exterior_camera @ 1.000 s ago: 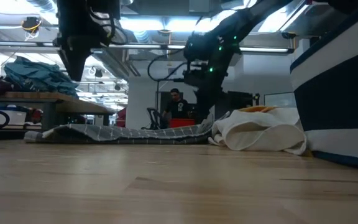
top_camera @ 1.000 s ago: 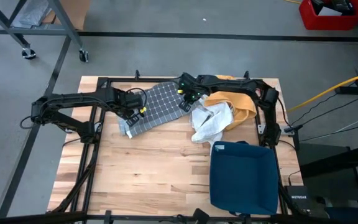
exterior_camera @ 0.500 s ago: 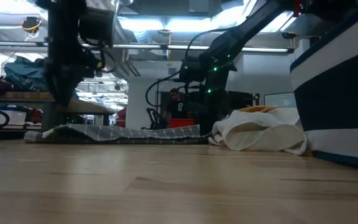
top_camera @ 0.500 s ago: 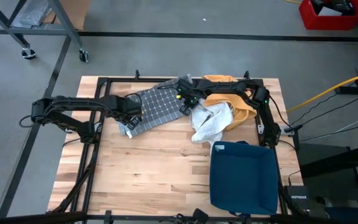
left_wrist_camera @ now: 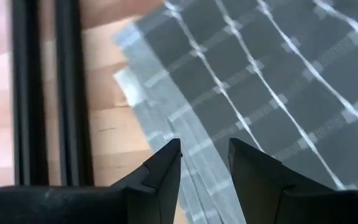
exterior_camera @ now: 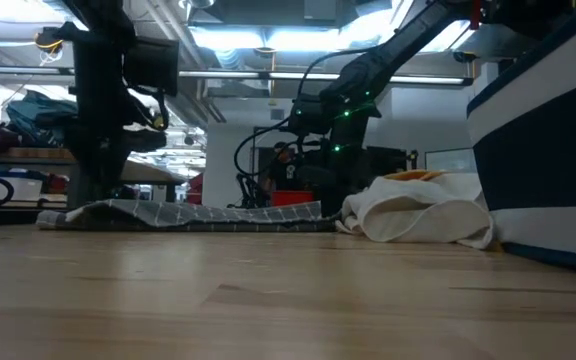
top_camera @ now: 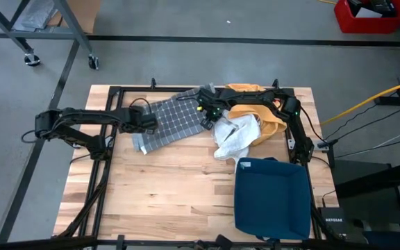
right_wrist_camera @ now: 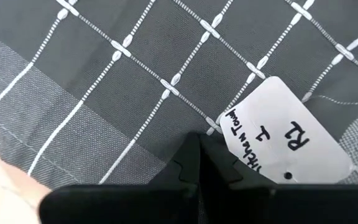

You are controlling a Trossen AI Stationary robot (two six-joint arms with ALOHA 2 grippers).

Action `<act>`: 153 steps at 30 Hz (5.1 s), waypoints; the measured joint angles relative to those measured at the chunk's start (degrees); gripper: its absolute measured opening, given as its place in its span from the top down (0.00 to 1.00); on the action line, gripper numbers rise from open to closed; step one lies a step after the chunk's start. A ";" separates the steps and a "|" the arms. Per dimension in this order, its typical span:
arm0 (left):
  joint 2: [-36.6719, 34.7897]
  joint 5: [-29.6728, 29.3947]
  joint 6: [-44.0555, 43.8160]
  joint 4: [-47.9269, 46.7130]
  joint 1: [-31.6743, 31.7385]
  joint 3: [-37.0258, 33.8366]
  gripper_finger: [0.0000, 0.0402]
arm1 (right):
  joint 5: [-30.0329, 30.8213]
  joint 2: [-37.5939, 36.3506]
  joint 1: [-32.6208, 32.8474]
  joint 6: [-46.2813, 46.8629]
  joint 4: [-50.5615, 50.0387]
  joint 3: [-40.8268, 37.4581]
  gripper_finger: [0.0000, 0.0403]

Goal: Fold towel
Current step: Fold the gray towel

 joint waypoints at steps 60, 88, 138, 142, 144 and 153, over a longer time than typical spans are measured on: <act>12.24 0.37 -4.96 8.20 21.70 -0.29 0.68 | 1.21 -0.04 2.95 -1.79 0.00 -1.75 0.99; 12.24 10.33 11.44 18.85 31.84 -0.29 0.68 | 1.21 -0.04 2.95 -3.17 0.04 -1.77 0.99; 12.24 3.26 25.29 11.17 35.79 -0.27 0.90 | 1.21 -0.04 2.93 -3.12 -0.28 -1.77 0.99; 12.24 3.23 26.84 10.64 35.79 -0.27 0.80 | 1.21 -0.04 2.95 -3.12 0.37 -1.77 0.99; 12.24 3.23 27.08 10.24 35.79 -0.27 0.74 | 1.21 -0.04 2.95 -3.12 0.54 -1.77 0.99; 10.60 3.87 28.99 9.79 35.31 -0.16 0.69 | 1.23 -0.04 2.95 -3.08 0.83 -1.79 0.99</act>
